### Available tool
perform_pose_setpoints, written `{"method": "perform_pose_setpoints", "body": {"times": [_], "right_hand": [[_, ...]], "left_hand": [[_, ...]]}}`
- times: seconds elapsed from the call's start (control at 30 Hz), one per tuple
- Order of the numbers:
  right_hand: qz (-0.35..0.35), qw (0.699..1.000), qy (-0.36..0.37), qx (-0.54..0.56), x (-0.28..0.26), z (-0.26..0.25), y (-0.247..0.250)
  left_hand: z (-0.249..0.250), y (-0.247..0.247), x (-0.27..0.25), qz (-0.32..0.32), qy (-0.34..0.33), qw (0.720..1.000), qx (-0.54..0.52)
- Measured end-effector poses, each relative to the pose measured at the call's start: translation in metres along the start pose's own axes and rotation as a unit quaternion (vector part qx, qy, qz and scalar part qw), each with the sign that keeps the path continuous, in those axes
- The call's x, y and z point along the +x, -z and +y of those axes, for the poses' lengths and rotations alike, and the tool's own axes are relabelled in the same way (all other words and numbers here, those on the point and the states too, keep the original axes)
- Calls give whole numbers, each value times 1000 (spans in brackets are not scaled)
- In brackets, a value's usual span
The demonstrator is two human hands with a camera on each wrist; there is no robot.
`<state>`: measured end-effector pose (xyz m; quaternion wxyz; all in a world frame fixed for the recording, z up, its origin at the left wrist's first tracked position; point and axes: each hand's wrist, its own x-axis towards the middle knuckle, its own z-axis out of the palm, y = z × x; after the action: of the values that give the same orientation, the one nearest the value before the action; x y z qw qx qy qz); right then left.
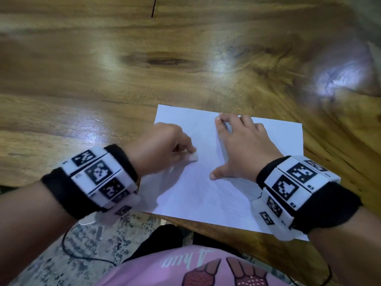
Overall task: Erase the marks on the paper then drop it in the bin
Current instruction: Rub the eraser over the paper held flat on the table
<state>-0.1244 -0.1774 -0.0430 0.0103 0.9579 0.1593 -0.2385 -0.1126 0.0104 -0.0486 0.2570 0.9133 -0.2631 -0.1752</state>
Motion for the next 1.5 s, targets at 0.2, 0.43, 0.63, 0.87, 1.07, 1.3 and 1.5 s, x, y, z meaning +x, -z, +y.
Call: {"method": "perform_pose_setpoints", "body": {"times": [0.2, 0.43, 0.63, 0.87, 1.07, 1.3, 1.5], "right_hand": [[0, 1000, 1, 3, 1, 1, 0], [5, 1000, 0, 1, 1, 1, -1], [10, 1000, -1, -3, 1, 1, -2], [10, 1000, -1, -3, 1, 1, -3], [11, 1000, 1, -1, 1, 2, -2], [11, 1000, 1, 2, 1, 1, -3], [12, 1000, 2, 3, 0, 2, -3]], "left_hand": [[20, -32, -44, -77, -33, 995, -49], [11, -11, -15, -16, -15, 999, -30], [21, -31, -35, -67, -44, 996, -49], [17, -17, -10, -45, -39, 998, -29], [24, -31, -37, -121, -66, 990, -43], [14, -17, -7, -29, -41, 998, -23], [24, -33, -40, -134, -77, 987, -51]]}}
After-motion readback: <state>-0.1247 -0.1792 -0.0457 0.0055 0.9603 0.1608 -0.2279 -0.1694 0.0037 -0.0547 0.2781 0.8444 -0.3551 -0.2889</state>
